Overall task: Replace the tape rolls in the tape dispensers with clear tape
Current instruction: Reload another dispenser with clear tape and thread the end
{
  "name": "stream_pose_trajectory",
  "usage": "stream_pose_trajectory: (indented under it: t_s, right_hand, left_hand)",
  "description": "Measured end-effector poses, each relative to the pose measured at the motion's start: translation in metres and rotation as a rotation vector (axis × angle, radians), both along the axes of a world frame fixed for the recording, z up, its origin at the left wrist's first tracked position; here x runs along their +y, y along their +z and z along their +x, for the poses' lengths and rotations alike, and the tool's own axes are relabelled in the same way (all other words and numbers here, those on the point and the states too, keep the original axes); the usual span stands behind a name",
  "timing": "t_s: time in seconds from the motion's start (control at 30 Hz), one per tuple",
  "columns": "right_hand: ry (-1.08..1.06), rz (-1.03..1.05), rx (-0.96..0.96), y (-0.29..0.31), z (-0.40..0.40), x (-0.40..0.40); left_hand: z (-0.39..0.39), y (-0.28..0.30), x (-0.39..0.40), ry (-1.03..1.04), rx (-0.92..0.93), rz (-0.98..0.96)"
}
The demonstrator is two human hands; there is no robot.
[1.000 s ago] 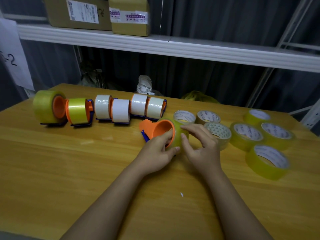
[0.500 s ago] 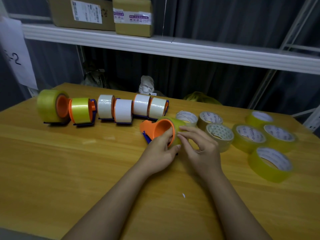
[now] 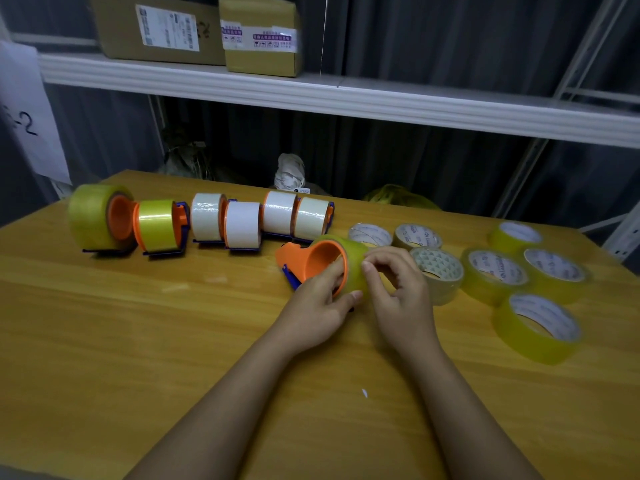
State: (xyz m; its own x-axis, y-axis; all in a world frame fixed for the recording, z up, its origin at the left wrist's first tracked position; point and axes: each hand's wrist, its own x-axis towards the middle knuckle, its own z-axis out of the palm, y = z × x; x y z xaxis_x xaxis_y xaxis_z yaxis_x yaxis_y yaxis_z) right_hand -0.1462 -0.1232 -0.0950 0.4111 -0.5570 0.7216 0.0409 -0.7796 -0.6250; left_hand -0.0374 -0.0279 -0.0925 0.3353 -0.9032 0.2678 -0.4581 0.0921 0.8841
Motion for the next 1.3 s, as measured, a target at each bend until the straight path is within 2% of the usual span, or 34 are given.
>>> stream_pose_trajectory:
  t_s: [0.27, 0.43, 0.6, 0.9, 1.17, 1.3]
  right_hand:
    - [0.038, 0.103, -0.060, 0.0039, -0.0040, 0.0032]
    - [-0.017, -0.055, 0.037, 0.0008, -0.0011, 0.0052]
    - [0.017, 0.090, -0.044, 0.0028, -0.0007, 0.0078]
    - [-0.071, -0.013, 0.012, 0.0012, 0.0023, 0.0069]
    - [-0.078, 0.243, -0.003, 0.0026, -0.0026, -0.0007]
    - [0.029, 0.239, -0.044, 0.0055, -0.0030, 0.0022]
  left_hand:
    - [0.0007, 0.0021, 0.0007, 0.000, 0.055, -0.050]
    - [0.0021, 0.0007, 0.0007, 0.006, 0.054, -0.068]
    - [0.0009, 0.0001, 0.0001, 0.020, 0.017, -0.035]
    - [-0.0028, 0.0039, 0.0026, 0.006, -0.007, -0.035]
    - [-0.0041, 0.0016, 0.0031, 0.016, -0.110, 0.020]
    - [-0.0056, 0.0080, 0.0062, 0.021, -0.006, -0.050]
